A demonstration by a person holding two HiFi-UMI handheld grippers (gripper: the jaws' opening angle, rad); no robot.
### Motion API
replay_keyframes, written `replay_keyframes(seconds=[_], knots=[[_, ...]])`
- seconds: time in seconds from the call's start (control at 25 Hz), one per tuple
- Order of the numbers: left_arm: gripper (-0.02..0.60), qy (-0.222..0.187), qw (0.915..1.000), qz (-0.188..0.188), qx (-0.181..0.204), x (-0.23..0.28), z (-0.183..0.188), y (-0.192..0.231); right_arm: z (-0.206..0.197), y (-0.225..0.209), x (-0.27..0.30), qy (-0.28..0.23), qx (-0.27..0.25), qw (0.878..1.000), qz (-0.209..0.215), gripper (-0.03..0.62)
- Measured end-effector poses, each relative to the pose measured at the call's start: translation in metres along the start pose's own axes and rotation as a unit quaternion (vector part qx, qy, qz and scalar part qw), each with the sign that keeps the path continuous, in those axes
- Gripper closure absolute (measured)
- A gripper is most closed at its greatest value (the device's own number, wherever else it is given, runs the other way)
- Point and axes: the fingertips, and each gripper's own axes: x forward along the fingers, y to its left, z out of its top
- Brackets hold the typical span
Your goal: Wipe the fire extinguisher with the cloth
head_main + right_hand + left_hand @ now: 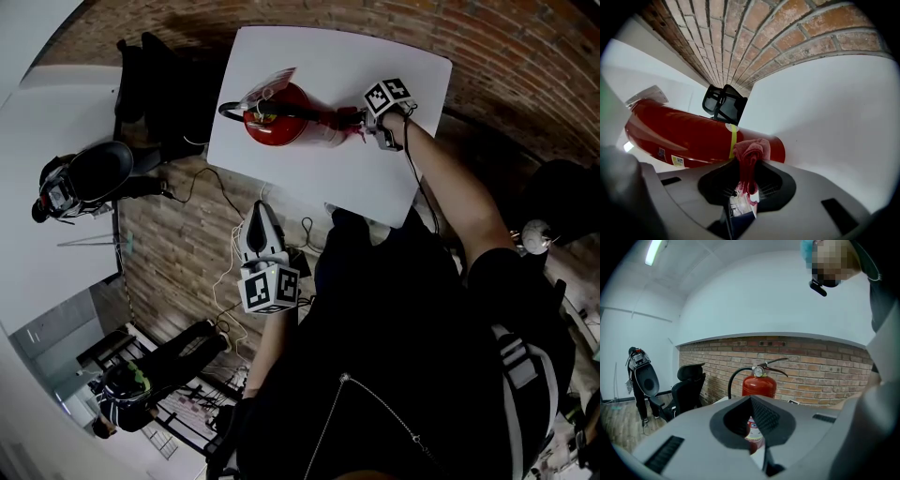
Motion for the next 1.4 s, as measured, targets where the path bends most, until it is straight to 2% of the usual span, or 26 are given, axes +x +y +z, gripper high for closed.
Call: replay_keyframes(seconds=[0.44, 0.6, 1.4], knots=[[0.572, -0.008, 0.9999, -0.011, -0.002, 0.008, 0.001, -0.013, 0.004, 0.031, -0.020, -0.022, -0.021, 0.999, 0.016, 0.493], [0.572, -0.011, 0.9998, -0.014, -0.001, 0.009, 0.002, -0.018, 0.007, 0.048, -0.031, -0.035, -0.026, 0.998, 0.037, 0.494], [0.571, -0.023, 0.9995, -0.020, 0.000, 0.006, 0.007, -0.035, 0.017, 0.124, -0.076, -0.066, -0.096, 0.990, 0.082, 0.493]])
